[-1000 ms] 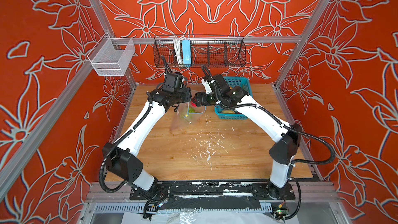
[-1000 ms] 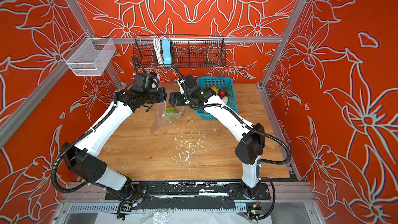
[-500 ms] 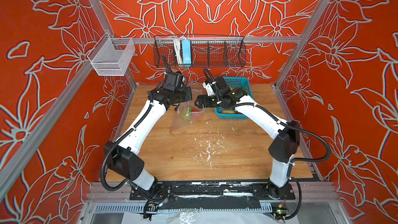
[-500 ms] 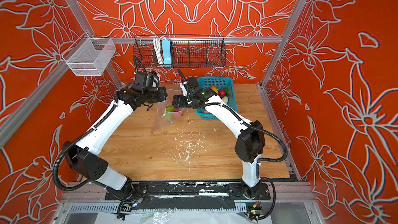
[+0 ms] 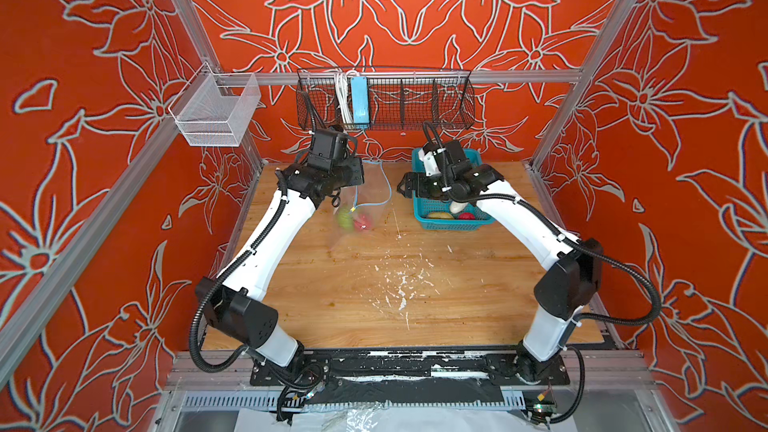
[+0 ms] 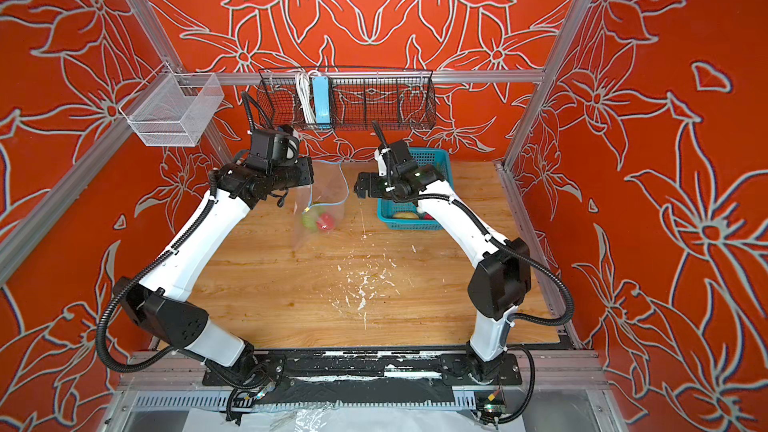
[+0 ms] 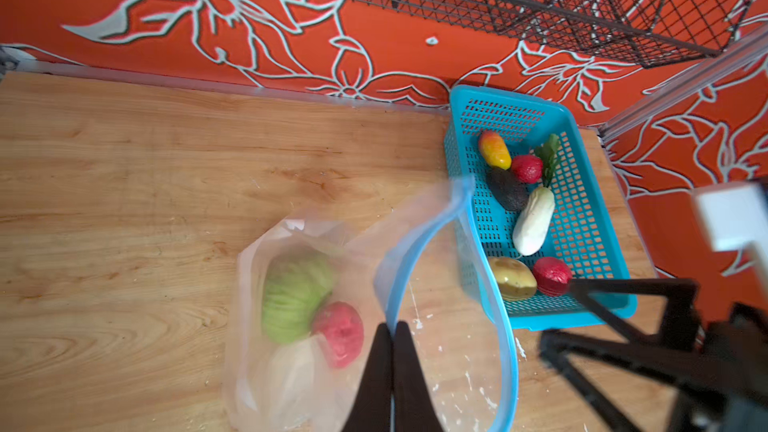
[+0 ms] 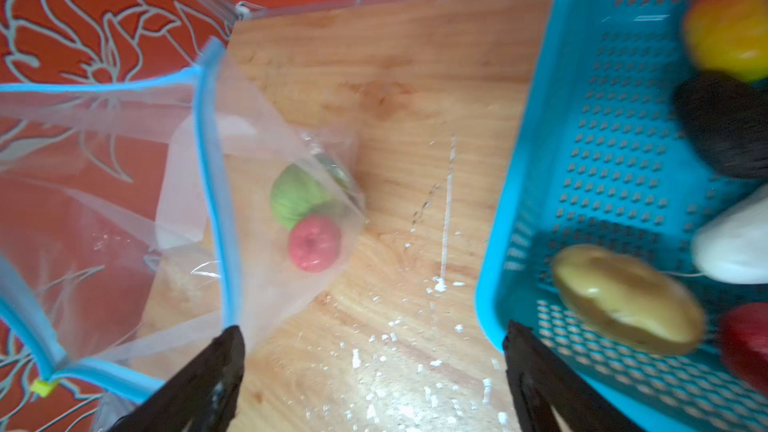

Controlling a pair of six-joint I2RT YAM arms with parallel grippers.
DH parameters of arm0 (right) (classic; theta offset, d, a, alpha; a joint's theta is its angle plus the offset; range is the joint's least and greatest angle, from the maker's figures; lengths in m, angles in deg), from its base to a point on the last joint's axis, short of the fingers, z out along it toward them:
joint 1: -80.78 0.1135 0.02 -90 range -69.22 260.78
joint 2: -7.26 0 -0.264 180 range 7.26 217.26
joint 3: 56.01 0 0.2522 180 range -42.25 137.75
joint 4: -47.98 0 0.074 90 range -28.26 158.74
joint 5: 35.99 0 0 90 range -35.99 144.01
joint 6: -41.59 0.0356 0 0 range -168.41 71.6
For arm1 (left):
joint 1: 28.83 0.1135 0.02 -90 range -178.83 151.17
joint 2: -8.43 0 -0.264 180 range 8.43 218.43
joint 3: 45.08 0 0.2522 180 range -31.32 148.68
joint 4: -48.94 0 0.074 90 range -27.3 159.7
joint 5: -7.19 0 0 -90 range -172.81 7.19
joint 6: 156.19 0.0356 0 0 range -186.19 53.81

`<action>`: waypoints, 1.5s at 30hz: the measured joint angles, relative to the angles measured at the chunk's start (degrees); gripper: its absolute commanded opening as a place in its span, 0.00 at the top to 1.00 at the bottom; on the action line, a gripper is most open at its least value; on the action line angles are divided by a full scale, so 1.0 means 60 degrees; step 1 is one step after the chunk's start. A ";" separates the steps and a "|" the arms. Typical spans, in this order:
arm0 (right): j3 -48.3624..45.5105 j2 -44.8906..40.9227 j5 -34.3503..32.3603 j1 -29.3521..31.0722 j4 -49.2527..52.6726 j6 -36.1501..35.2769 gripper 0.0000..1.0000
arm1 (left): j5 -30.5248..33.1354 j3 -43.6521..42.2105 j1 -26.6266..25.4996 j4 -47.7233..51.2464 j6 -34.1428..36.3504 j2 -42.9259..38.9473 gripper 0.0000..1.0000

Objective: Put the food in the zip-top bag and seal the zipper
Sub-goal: 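Raise the right gripper back toward the basket while the left holds the bag, then lower the open right gripper into the basket over the dark avocado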

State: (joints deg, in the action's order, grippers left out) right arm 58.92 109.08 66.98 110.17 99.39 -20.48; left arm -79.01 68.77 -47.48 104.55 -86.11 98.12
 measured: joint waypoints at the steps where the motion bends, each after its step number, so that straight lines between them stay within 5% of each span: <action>1: 0.0004 -0.0033 -0.0095 -0.0113 0.0066 -0.0004 0.02 | 0.0011 -0.0004 0.0018 0.0018 0.0000 0.0000 1.00; 17: 0.1439 0.0229 -0.2477 -0.0342 0.2120 -0.0426 0.02 | -0.0004 -0.1035 0.0182 -0.0353 0.0153 -0.0659 1.00; 27: -0.0113 -0.0284 -0.2962 -0.0415 0.1421 -0.1384 0.02 | -0.0171 -0.1712 0.0182 -0.0925 0.0127 -0.0798 1.00; 45: 0.5304 0.3985 -0.3388 -0.0470 0.4710 -0.2062 0.02 | -0.0648 -0.3304 0.0182 -0.1861 0.0317 -0.1421 1.00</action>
State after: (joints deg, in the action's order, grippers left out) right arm 90.74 132.99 46.66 107.35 127.65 -32.85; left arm -82.90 48.95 -46.39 93.38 -84.21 89.59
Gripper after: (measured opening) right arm 0.978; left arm 0.047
